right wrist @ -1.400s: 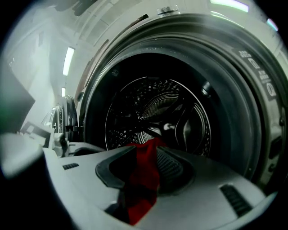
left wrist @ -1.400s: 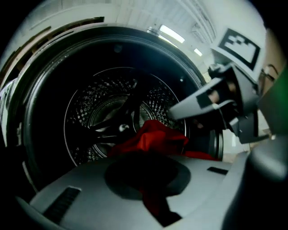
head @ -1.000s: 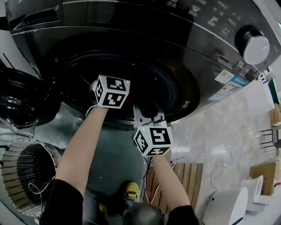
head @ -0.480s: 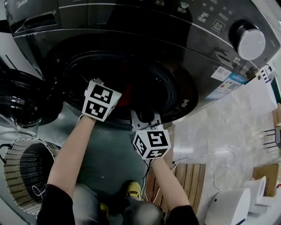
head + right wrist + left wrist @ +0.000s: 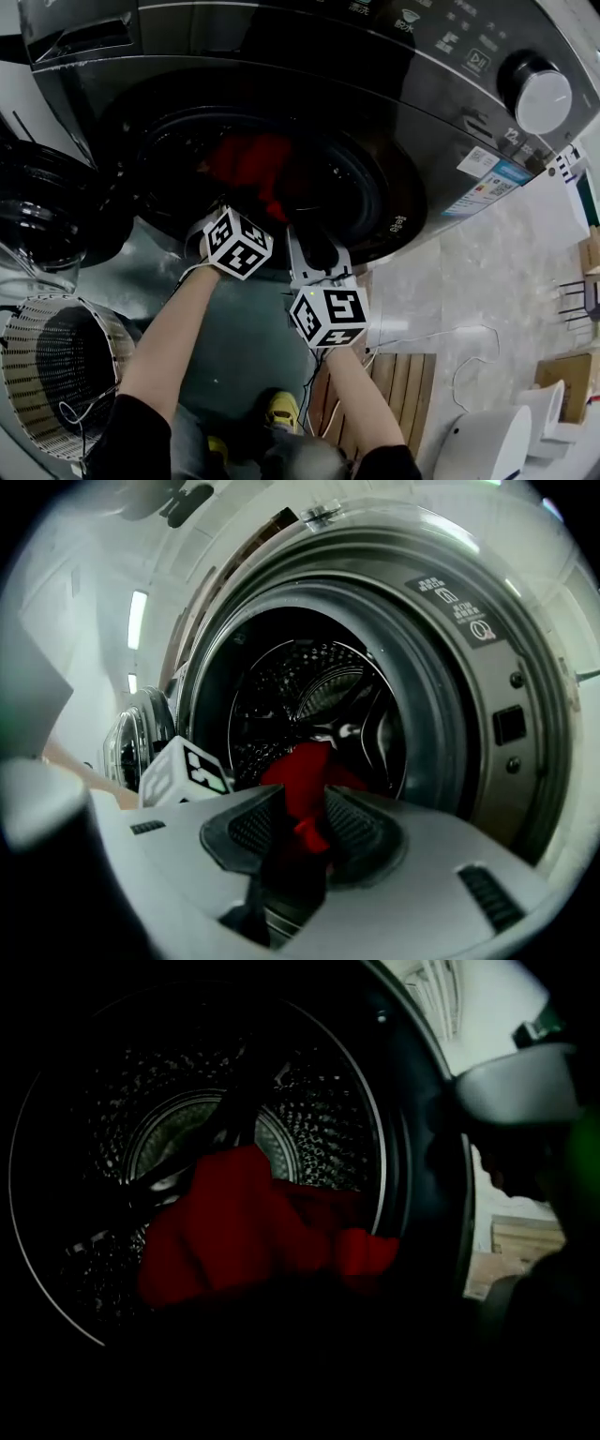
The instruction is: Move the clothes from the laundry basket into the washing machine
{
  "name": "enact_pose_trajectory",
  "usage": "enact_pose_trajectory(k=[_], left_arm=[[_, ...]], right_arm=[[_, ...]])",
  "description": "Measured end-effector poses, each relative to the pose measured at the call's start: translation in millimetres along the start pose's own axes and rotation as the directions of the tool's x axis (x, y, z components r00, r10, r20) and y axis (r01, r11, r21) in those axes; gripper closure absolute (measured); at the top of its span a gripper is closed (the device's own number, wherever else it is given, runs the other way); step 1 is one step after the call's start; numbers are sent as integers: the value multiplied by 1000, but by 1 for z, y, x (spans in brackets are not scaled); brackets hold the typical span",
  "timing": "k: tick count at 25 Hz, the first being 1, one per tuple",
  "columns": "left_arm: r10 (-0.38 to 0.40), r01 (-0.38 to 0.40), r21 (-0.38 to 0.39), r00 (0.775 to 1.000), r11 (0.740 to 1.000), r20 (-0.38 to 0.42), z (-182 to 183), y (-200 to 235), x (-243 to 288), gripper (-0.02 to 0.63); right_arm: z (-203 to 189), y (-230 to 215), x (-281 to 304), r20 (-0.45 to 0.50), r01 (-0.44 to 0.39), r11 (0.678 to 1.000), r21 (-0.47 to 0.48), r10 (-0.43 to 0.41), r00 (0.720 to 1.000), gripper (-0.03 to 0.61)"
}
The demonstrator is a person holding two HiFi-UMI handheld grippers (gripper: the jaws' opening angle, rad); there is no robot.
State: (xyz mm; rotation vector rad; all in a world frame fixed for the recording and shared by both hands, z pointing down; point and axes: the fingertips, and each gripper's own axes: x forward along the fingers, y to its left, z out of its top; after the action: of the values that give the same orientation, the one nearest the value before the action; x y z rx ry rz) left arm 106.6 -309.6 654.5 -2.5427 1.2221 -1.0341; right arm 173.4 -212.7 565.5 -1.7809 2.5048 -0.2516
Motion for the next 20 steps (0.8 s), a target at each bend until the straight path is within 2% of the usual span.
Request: enact_pose_trajectory(k=[3,6,7,9,12,15,17,18,20], left_arm=[[94,-93,-138,996,986,0,13,40,18,581],[167,-160,-214,986,964,15,28,70,21,563],[175,-163,-247,984,955,29,30,73,18,538],[158,-130,-310,985,942,67,33,71,12,440],[131,-75,-352,981,933,140,40,63,-9,374],[124,-36,-363,967,931,222,51,50,-43,374],[134,-20,-392,954,920,266,55,43,-70,376],[149,-17,-420,947,907,285,57,43,-84,411],[190,-25,-480,936,877,298,59,45,-113,558]], right_arm=[[2,1,-1,3,-9,1000,-9,9,1000,446],[3,1,-1,0,-17,1000,-21,17,1000,446],[3,2,-1,-2,-18,1000,-21,18,1000,446],[5,2,-2,-5,-16,1000,-19,16,1000,449],[15,5,-6,-6,-14,1000,-10,14,1000,482],[33,14,-14,-11,-18,1000,-15,18,1000,500],[46,19,-22,-25,-14,1000,-27,13,1000,524],[54,22,-26,-33,-8,999,-33,7,999,550],[68,26,-34,-52,1,1000,-31,-3,999,575]])
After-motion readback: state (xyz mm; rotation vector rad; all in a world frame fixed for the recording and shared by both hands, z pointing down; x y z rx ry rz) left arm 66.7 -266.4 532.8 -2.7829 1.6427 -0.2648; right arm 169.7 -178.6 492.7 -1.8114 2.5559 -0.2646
